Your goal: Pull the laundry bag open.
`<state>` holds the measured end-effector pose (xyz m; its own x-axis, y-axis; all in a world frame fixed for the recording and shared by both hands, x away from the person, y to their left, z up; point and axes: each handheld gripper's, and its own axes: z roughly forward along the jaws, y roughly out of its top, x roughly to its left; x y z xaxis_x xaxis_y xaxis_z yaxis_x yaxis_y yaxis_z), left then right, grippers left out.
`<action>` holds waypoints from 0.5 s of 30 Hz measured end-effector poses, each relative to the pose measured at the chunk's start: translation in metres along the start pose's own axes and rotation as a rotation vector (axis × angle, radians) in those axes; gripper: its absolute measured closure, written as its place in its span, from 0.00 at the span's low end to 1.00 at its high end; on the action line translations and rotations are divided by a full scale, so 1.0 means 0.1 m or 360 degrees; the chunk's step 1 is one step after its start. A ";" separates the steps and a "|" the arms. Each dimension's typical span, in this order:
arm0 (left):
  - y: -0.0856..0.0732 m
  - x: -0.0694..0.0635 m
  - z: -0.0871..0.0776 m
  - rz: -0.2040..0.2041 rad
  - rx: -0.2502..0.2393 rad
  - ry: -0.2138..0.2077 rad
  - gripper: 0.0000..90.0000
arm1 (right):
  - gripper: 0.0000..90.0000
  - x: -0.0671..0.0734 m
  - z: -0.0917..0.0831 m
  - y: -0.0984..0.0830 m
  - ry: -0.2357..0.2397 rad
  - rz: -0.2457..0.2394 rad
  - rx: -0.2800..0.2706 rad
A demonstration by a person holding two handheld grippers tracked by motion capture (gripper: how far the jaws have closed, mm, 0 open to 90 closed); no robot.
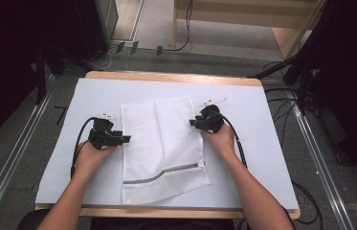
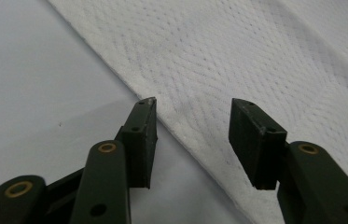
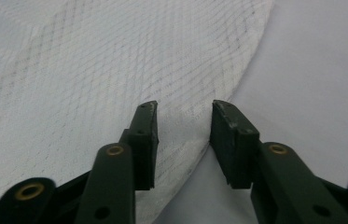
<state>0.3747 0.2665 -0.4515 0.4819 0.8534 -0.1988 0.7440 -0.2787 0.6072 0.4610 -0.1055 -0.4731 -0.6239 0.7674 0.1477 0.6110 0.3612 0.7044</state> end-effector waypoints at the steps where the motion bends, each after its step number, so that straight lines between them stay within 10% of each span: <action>1: 0.00 -0.01 0.01 -0.0002 -0.0008 0.0005 0.63 | 0.78 0.01 0.00 0.00 -0.0001 -0.0001 0.0004; 10: -0.01 -0.01 0.03 0.0020 -0.0022 0.0077 0.88 | 1.00 0.03 -0.01 0.03 0.0051 0.0003 0.0073; 15: 0.00 0.02 0.06 -0.0037 -0.0028 -0.0057 1.00 | 1.00 0.02 -0.02 0.03 0.0052 0.0015 0.0082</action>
<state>0.3786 0.2653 -0.4567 0.4811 0.8432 -0.2399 0.7472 -0.2512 0.6153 0.4607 -0.1042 -0.4689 -0.6332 0.7535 0.1771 0.6405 0.3816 0.6664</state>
